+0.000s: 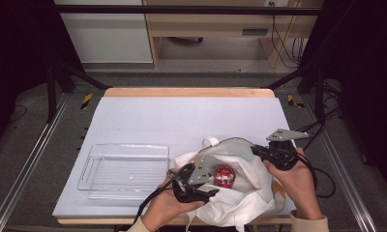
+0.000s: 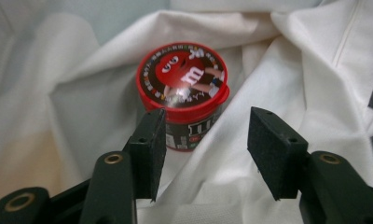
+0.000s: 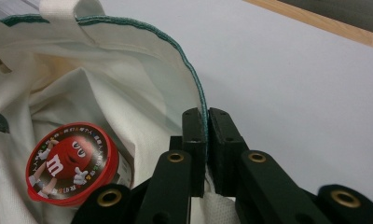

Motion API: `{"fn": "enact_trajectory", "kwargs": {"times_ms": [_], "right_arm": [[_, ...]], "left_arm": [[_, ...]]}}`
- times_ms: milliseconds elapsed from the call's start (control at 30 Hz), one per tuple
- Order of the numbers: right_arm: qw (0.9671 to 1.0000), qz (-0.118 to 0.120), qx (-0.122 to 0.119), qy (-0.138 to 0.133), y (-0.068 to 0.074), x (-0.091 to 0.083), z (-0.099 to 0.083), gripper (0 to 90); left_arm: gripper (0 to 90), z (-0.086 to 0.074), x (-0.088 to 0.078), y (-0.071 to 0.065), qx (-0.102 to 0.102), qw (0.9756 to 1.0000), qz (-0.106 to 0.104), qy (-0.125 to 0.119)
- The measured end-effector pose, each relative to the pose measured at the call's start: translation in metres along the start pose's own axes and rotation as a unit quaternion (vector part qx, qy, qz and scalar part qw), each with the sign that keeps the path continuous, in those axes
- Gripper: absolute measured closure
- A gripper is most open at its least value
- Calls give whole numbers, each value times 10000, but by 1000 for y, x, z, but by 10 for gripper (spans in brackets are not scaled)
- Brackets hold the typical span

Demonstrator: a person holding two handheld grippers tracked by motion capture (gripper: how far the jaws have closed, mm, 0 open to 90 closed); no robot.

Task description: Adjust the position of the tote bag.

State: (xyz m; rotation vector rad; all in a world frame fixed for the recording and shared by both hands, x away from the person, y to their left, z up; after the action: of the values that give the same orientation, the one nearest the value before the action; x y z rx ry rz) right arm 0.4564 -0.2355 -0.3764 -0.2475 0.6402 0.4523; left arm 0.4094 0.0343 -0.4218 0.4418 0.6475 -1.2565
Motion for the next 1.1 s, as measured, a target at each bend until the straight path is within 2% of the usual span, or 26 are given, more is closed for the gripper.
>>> {"fn": "enact_trajectory", "kwargs": {"times_ms": [133,233,467,633,767,833,933,1033,1100], "right_arm": [[10000,8,-26,-6,0,0,-1,858],[10000,11,-5,-1,0,0,-1,858],[10000,25,-34,0,1,1,-1,857],[10000,46,-73,24,2,1,-1,837],[9999,67,-106,-2,3,1,-1,776],[9999,72,-100,-2,5,2,-1,706],[9999,91,-117,43,7,3,0,551],[9998,60,-167,-13,10,4,1,455],[9998,-6,-170,-73,11,2,3,448]], "left_arm": [[485,-4,5,1,-25,9999,-95,82],[510,-5,4,-2,-37,9999,-141,39],[543,-8,5,-1,-16,9998,-151,141],[511,-7,9,1,-14,9997,-156,182],[523,-8,12,1,-15,9996,-139,252],[569,-9,11,1,-19,9996,-136,250],[635,-11,11,1,-40,9995,-158,273],[666,-14,11,1,-52,9994,-200,287],[692,-15,11,1,-49,9993,-188,311]]}}
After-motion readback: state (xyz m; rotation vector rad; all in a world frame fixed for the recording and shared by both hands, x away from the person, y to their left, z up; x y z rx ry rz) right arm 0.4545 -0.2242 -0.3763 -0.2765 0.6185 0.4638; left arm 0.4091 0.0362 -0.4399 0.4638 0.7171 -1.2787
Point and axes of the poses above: each handheld gripper's, and its own axes: x roughly forward along the jaws, z roughly out of its top, y roughly to its left, the point moved 1 cm from there along x, roughly forward along the jaws, and after that the axes turned 8 degrees about -z, right-handed, at the moved point
